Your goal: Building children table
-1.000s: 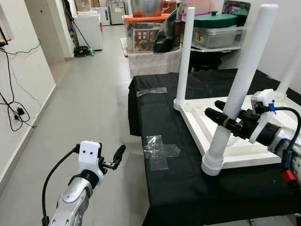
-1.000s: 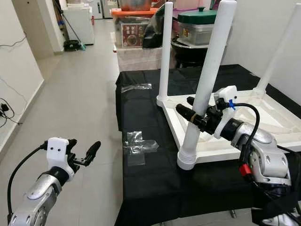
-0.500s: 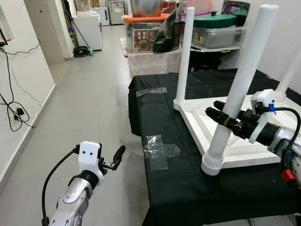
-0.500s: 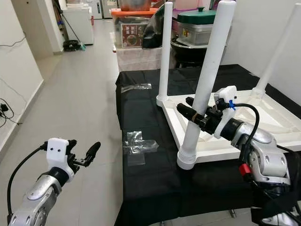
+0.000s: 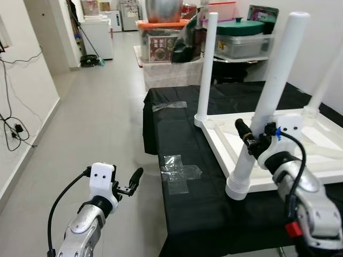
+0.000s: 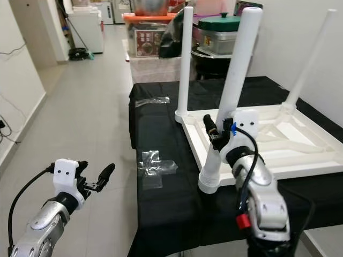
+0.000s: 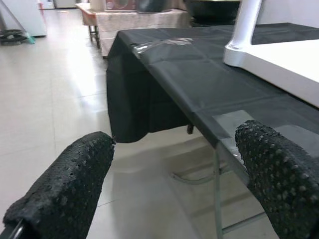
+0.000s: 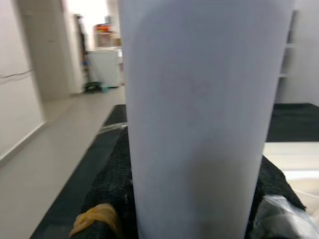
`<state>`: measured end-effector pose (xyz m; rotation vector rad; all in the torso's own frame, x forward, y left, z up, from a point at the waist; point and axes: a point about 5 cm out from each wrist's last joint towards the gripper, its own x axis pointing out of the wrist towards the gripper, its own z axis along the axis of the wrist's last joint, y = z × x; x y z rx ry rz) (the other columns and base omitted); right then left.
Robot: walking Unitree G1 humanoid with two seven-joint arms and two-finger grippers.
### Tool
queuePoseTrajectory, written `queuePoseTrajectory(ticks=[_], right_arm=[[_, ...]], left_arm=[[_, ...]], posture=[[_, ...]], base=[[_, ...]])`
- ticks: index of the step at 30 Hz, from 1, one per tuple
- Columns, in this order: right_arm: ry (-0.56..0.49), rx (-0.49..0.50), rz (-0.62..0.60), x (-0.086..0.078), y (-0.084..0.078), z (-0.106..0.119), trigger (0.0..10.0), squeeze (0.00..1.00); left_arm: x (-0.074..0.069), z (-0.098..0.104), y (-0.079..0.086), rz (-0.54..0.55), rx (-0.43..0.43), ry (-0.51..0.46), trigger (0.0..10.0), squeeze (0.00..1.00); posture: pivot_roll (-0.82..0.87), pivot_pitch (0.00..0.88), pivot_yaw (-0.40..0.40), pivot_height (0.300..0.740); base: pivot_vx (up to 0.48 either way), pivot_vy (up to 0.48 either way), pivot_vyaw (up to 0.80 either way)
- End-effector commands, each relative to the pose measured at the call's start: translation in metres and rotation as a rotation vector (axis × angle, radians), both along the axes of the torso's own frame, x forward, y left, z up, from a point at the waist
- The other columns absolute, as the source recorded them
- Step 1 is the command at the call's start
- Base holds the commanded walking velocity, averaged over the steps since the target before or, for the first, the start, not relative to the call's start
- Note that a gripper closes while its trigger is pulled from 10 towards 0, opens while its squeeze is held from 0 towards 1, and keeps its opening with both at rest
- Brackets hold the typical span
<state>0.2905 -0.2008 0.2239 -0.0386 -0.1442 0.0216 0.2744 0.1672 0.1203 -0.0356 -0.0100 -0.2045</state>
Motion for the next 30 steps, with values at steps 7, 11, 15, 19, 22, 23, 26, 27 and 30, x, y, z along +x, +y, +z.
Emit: queuePoseTrajectory(ticks=[7,11,15,19,22,23,26,27,30], right_arm=[[0.188,0.044,-0.203,-0.007,-0.005,-0.038,0.0,0.00],[0.204,0.046,-0.230,-0.006,0.001,-0.037,4.0,0.00],[0.212,0.045,-0.216,-0.005,0.003,-0.037,10.0,0.00],[0.166,0.013,-0.204,-0.007,-0.001,-0.025,10.0,0.07],[0.149,-0.006,-0.207,-0.009,-0.005,-0.021,10.0,0.15],[0.145,-0.020,-0.198,-0.010,-0.005,-0.019,10.0,0.11],[0.143,-0.034,-0.189,-0.011,-0.005,-0.018,10.0,0.11],[0.139,-0.032,-0.178,-0.011,-0.003,-0.016,10.0,0.05],[0.139,-0.031,-0.175,-0.011,-0.003,-0.016,10.0,0.05]], left_arm=[[-0.002,-0.004,-0.002,0.003,0.001,0.009,10.0,0.00],[-0.002,-0.004,-0.003,0.005,-0.001,0.010,10.0,0.00],[-0.002,-0.004,-0.002,0.005,-0.002,0.010,10.0,0.00],[-0.002,-0.005,-0.002,0.004,-0.001,0.009,10.0,0.00],[-0.001,-0.005,-0.002,0.003,0.000,0.010,10.0,0.00],[-0.001,-0.005,-0.002,0.000,0.001,0.010,10.0,0.00],[-0.001,-0.005,-0.003,-0.003,0.001,0.010,10.0,0.00],[0.000,-0.005,-0.004,-0.008,0.000,0.009,10.0,0.00],[0.000,-0.005,-0.005,-0.010,0.000,0.009,10.0,0.00]], posture=[[0.00,0.000,-0.006,0.740],[0.00,0.000,-0.009,0.740],[0.00,0.000,-0.009,0.740],[-0.01,0.000,-0.004,0.740],[-0.02,0.000,0.002,0.740],[-0.02,0.000,0.002,0.740],[-0.02,0.000,0.002,0.740],[-0.02,0.000,0.007,0.740],[-0.02,0.000,0.007,0.740]], base=[[0.000,0.000,0.00],[0.000,0.000,0.00],[0.000,0.000,0.00],[0.000,0.000,0.00],[0.000,0.000,0.00],[0.000,0.000,0.00],[0.000,0.000,0.00],[0.000,0.000,0.00],[0.000,0.000,0.00]])
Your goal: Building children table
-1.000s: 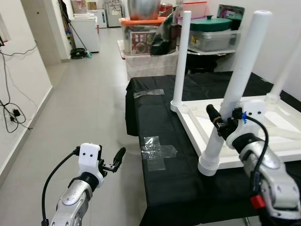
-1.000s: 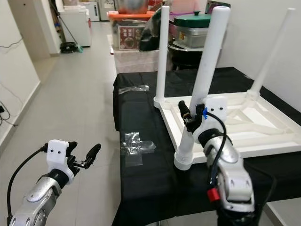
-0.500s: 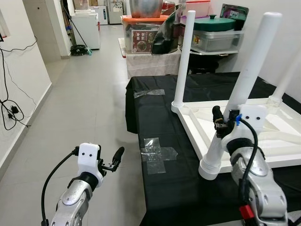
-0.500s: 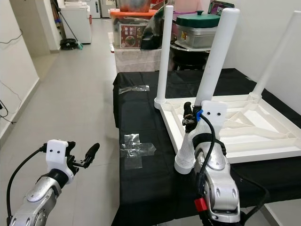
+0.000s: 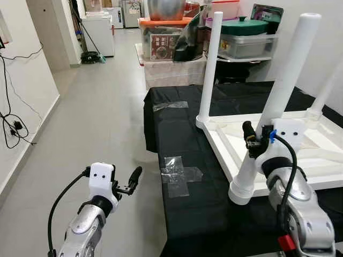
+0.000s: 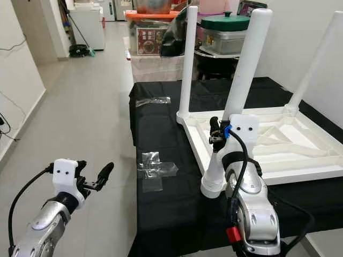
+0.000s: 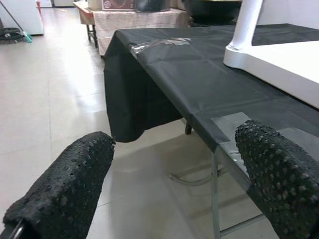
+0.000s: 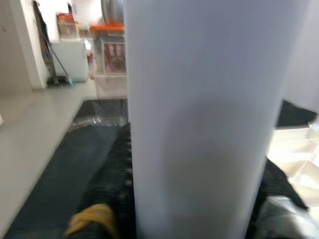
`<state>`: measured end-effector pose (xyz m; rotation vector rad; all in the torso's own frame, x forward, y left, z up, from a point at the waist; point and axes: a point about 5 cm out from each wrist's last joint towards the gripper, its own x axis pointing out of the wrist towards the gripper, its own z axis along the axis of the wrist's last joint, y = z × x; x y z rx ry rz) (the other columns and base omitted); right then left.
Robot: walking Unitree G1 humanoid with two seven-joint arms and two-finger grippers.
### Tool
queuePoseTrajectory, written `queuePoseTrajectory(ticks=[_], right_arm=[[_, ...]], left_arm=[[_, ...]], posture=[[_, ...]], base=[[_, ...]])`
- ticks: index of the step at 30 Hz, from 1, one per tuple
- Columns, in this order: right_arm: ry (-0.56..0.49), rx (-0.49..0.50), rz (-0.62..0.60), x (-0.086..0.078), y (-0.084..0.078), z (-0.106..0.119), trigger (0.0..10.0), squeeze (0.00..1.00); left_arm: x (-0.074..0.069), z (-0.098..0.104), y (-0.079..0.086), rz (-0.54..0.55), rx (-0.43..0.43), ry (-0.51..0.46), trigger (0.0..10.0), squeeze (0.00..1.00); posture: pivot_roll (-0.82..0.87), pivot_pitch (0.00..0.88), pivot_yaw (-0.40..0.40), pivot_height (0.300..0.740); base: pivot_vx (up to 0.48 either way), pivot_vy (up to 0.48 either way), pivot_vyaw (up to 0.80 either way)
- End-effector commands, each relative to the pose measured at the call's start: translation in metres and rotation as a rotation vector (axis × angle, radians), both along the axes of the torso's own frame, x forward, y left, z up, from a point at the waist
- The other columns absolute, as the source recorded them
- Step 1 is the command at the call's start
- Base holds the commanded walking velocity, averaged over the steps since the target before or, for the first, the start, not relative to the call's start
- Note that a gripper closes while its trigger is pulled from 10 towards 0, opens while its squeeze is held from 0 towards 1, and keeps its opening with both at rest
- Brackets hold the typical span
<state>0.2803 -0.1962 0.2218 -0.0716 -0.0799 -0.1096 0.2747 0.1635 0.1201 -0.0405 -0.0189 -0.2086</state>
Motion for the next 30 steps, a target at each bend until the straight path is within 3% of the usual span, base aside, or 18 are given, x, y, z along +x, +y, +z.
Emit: queuePoseTrajectory(ticks=[1,2,16,21,25,30], right_arm=[[0.072,0.004,-0.040,-0.001,-0.007,-0.013,10.0,0.72],[0.065,0.012,-0.032,-0.001,-0.006,-0.012,10.0,1.00],[-0.071,0.034,-0.011,-0.004,-0.001,0.015,10.0,1.00],[-0.112,0.049,0.114,-0.006,0.005,0.025,10.0,1.00],[-0.106,-0.002,0.183,-0.002,-0.002,0.028,10.0,1.00],[-0.088,-0.037,0.384,0.001,0.000,0.033,10.0,1.00]], left_arm=[[0.000,-0.005,-0.001,-0.007,0.006,0.017,10.0,0.00],[0.000,-0.004,-0.001,-0.007,0.007,0.016,10.0,0.00],[0.000,-0.005,0.000,-0.012,0.008,0.017,10.0,0.00],[0.000,-0.005,0.000,-0.017,0.006,0.018,10.0,0.00],[0.000,-0.006,-0.001,-0.019,0.006,0.020,10.0,0.00],[0.001,-0.006,-0.002,-0.022,0.006,0.020,10.0,0.00]], posture=[[-0.02,0.000,0.009,0.740],[-0.02,0.000,0.009,0.740],[-0.02,0.000,0.011,0.740],[-0.03,0.000,0.016,0.740],[-0.03,0.000,0.017,0.740],[-0.03,0.000,0.016,0.740]], base=[[0.000,0.000,0.00],[0.000,0.000,0.00],[0.000,0.000,0.00],[0.000,0.000,0.00],[0.000,0.000,0.00],[0.000,0.000,0.00]])
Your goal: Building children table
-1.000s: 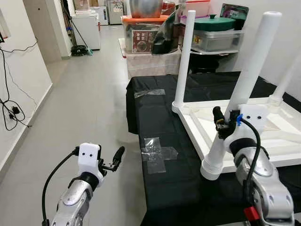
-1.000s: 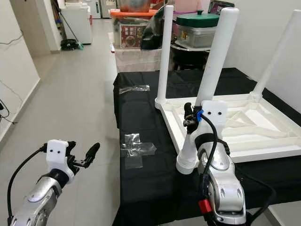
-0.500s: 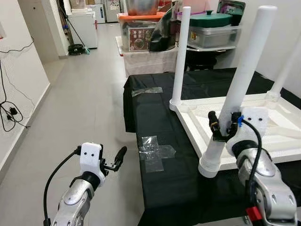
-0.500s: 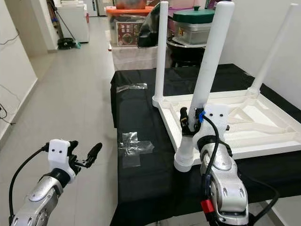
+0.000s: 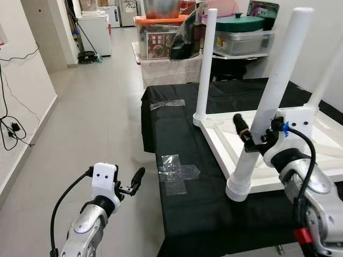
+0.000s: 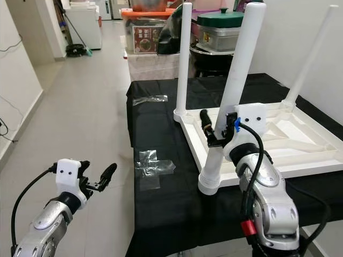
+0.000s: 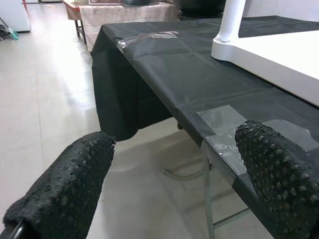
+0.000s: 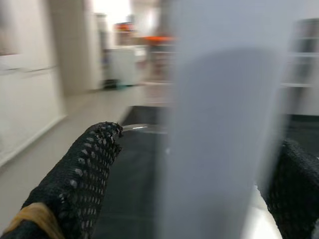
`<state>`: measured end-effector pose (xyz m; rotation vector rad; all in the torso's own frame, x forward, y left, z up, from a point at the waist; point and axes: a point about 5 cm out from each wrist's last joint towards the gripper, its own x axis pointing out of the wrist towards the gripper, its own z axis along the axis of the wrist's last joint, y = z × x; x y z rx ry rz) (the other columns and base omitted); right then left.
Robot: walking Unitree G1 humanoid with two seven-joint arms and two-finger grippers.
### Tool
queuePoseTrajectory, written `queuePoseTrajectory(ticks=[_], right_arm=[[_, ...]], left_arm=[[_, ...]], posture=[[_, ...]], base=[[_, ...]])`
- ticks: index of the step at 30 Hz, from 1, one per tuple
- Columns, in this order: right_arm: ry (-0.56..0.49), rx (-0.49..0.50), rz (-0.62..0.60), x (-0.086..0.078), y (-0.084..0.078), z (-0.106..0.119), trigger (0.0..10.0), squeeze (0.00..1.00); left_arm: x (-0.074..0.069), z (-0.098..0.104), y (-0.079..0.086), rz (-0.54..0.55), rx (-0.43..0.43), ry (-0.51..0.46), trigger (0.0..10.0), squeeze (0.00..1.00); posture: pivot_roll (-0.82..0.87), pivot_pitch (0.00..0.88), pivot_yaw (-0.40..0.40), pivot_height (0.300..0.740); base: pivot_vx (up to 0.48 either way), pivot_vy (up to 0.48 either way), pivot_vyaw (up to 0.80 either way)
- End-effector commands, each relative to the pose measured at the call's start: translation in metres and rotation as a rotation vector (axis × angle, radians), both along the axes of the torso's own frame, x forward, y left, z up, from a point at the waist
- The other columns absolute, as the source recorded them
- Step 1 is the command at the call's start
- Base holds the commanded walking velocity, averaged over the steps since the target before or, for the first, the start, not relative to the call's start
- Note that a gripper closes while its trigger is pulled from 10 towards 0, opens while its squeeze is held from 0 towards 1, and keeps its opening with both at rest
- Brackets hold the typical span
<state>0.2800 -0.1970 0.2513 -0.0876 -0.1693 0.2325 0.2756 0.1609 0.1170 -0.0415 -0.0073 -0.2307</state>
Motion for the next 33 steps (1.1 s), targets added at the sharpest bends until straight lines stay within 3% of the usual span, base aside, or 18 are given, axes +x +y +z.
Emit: queuePoseTrajectory(ticks=[1,6,13,14,15,17,18,21,29,30,31,32,33], right_arm=[[-0.011,-0.002,0.041,0.002,0.001,0.003,10.0,1.00],[0.011,-0.095,0.039,0.018,-0.025,0.009,10.0,1.00],[0.037,-0.124,0.075,0.027,-0.039,0.011,10.0,1.00],[0.050,-0.118,0.114,0.030,-0.046,0.013,10.0,0.00],[0.050,-0.118,0.114,0.030,-0.046,0.013,10.0,0.00],[0.078,-0.079,0.263,0.028,-0.057,0.017,10.0,0.00],[0.078,-0.079,0.263,0.028,-0.057,0.017,10.0,0.00],[0.117,-0.041,0.426,0.021,-0.057,0.018,10.0,0.00],[0.177,-0.066,0.426,0.026,-0.065,0.004,10.0,0.00],[0.183,-0.059,0.434,0.028,-0.066,0.003,6.2,0.00],[0.186,-0.060,0.439,0.030,-0.067,0.001,4.9,0.00],[0.187,-0.061,0.447,0.032,-0.068,0.000,4.9,0.00],[0.187,-0.058,0.457,0.033,-0.068,0.000,3.8,0.00]], left_arm=[[0.000,-0.003,0.001,0.001,0.005,0.009,10.0,0.00],[0.000,-0.003,0.002,0.003,0.007,0.010,10.0,0.00],[0.000,-0.003,0.002,0.003,0.009,0.011,10.0,0.00],[0.000,-0.003,0.002,0.004,0.009,0.011,10.0,0.00],[0.000,-0.003,0.002,0.004,0.009,0.011,10.0,0.00],[-0.001,-0.003,0.003,0.005,0.009,0.012,10.0,0.00],[-0.001,-0.003,0.003,0.005,0.009,0.012,10.0,0.00],[-0.003,-0.004,0.003,0.007,0.008,0.014,10.0,0.00],[-0.003,-0.004,0.002,0.003,0.009,0.014,10.0,0.00],[-0.002,-0.004,0.002,0.003,0.010,0.014,10.0,0.00],[-0.002,-0.004,0.002,0.003,0.010,0.013,10.0,0.00],[-0.002,-0.004,0.002,0.003,0.010,0.013,10.0,0.00],[-0.002,-0.004,0.002,0.003,0.011,0.014,10.0,0.00]], posture=[[-0.03,0.000,0.016,0.740],[-0.02,0.000,0.014,0.740],[-0.02,0.000,0.009,0.740],[-0.02,0.000,0.009,0.740],[-0.02,0.000,0.009,0.740],[-0.01,0.000,0.001,0.740],[-0.01,0.000,0.001,0.740],[-0.01,0.000,-0.001,0.740],[-0.01,0.000,-0.001,0.740],[-0.01,0.000,0.000,0.740],[0.00,0.000,-0.001,0.740],[0.00,0.000,-0.002,0.740],[0.00,0.000,-0.002,0.740]], base=[[0.000,0.000,0.00],[0.000,0.000,0.00],[0.000,0.000,0.00],[0.000,0.000,0.00],[0.000,0.000,0.00],[0.000,0.000,0.00],[0.000,0.000,0.00],[0.000,0.000,0.00],[0.000,0.000,0.00],[0.000,0.000,0.00],[0.000,0.000,0.00],[0.000,0.000,0.00],[0.000,0.000,0.00]])
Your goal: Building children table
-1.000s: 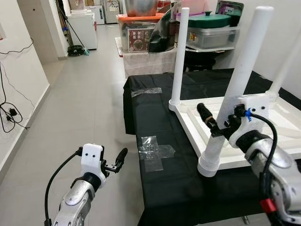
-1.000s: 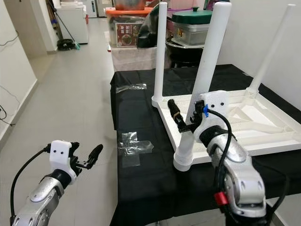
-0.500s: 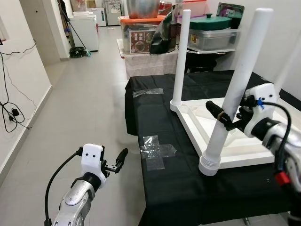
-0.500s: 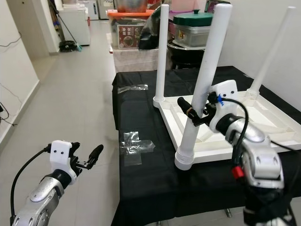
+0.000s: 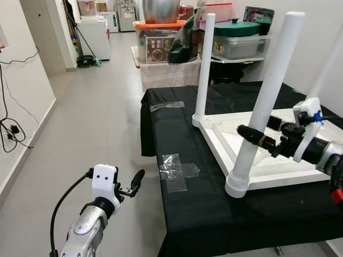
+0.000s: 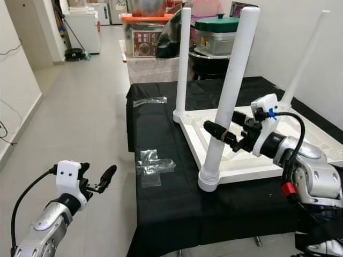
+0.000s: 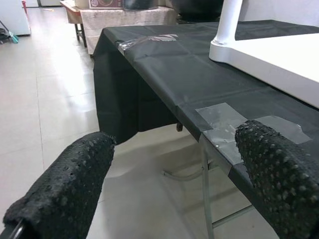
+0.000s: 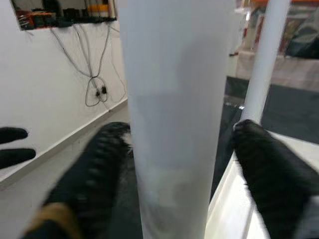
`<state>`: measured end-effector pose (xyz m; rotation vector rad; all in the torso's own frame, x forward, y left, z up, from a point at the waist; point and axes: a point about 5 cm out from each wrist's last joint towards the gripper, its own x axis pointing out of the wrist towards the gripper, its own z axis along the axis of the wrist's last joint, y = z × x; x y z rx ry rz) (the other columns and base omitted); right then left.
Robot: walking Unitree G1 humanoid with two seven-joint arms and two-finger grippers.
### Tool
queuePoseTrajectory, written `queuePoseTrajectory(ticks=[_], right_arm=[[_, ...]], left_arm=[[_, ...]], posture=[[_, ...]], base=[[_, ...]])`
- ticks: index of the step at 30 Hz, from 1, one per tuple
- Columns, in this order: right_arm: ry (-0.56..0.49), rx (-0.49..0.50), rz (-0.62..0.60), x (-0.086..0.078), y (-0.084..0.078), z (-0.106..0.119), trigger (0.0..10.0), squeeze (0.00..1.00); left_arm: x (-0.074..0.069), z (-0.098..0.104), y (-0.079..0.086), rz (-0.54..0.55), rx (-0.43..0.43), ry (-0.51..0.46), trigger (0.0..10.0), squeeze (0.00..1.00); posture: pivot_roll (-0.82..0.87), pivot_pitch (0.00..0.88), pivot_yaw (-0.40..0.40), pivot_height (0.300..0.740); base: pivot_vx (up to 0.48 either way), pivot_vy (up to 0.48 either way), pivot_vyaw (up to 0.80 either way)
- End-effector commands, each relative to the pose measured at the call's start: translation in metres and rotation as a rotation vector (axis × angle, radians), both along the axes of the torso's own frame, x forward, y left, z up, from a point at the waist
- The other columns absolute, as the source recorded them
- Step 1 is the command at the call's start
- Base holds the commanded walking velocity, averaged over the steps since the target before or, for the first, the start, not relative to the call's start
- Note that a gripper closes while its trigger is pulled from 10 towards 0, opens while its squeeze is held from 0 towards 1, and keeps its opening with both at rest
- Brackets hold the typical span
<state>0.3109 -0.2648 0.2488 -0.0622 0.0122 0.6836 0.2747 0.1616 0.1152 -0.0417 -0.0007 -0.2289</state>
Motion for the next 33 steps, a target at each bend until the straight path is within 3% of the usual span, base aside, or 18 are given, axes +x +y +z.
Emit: queuePoseTrajectory(ticks=[1,5,6,8,9,18,24,25,26,28,29,31,33], right_arm=[[-0.012,-0.018,0.016,0.002,-0.001,0.002,3.8,0.00],[-0.009,-0.012,0.034,0.004,0.000,0.003,3.7,0.00],[-0.004,-0.009,0.042,0.004,0.000,0.001,2.4,0.00],[0.000,-0.008,0.051,0.005,0.000,0.000,2.9,0.00],[0.001,-0.002,0.060,0.005,0.001,-0.001,0.0,0.00],[-0.024,0.012,0.043,0.005,0.002,-0.003,0.0,0.00],[-0.029,0.001,-0.053,-0.001,0.018,-0.016,0.0,0.00],[-0.026,0.015,-0.094,-0.004,0.029,-0.023,0.0,0.00],[-0.026,0.015,-0.094,-0.004,0.029,-0.023,0.0,0.00],[0.017,0.008,-0.364,-0.008,0.053,-0.044,0.0,0.00],[0.017,0.008,-0.364,-0.008,0.053,-0.044,0.0,0.00],[0.048,0.009,-0.560,-0.013,0.060,-0.053,0.0,0.00],[0.055,0.025,-0.628,-0.015,0.063,-0.053,0.0,0.00]], left_arm=[[-0.001,-0.002,0.002,0.001,0.010,0.007,10.0,0.00],[-0.001,-0.002,0.002,0.002,0.010,0.008,10.0,0.00],[-0.001,-0.002,0.001,0.002,0.010,0.008,10.0,0.00],[-0.001,-0.002,0.001,0.002,0.010,0.008,10.0,0.00],[-0.001,-0.002,0.001,0.002,0.010,0.008,10.0,0.00],[-0.001,-0.003,0.001,-0.001,0.011,0.009,10.0,0.00],[-0.002,-0.003,0.001,0.000,0.011,0.012,10.0,0.00],[-0.002,-0.004,0.002,0.001,0.011,0.013,10.0,0.00],[-0.002,-0.004,0.002,0.001,0.011,0.013,10.0,0.00],[-0.002,-0.004,0.001,0.001,0.013,0.013,10.0,0.00],[-0.002,-0.004,0.001,0.001,0.013,0.013,10.0,0.00],[-0.001,-0.003,0.001,0.001,0.014,0.013,10.0,0.00],[-0.001,-0.003,0.001,0.001,0.014,0.012,10.0,0.00]], posture=[[0.00,0.000,-0.002,0.740],[0.00,0.000,-0.002,0.740],[0.00,0.000,-0.005,0.740],[0.00,0.000,-0.005,0.740],[0.00,0.000,-0.005,0.740],[0.00,0.000,-0.004,0.740],[0.00,0.000,-0.002,0.740],[-0.01,0.000,0.000,0.740],[-0.01,0.000,0.000,0.740],[0.00,0.000,0.004,0.740],[0.00,0.000,0.004,0.740],[0.00,0.000,0.002,0.740],[-0.01,0.000,0.006,0.740]], base=[[0.000,0.000,0.00],[0.000,0.000,0.00],[0.000,0.000,0.00],[0.000,0.000,0.00],[0.000,0.000,0.00],[0.000,0.000,0.00],[0.000,0.000,0.00],[0.000,0.000,0.00],[0.000,0.000,0.00],[0.000,0.000,0.00],[0.000,0.000,0.00],[0.000,0.000,0.00],[0.000,0.000,0.00]])
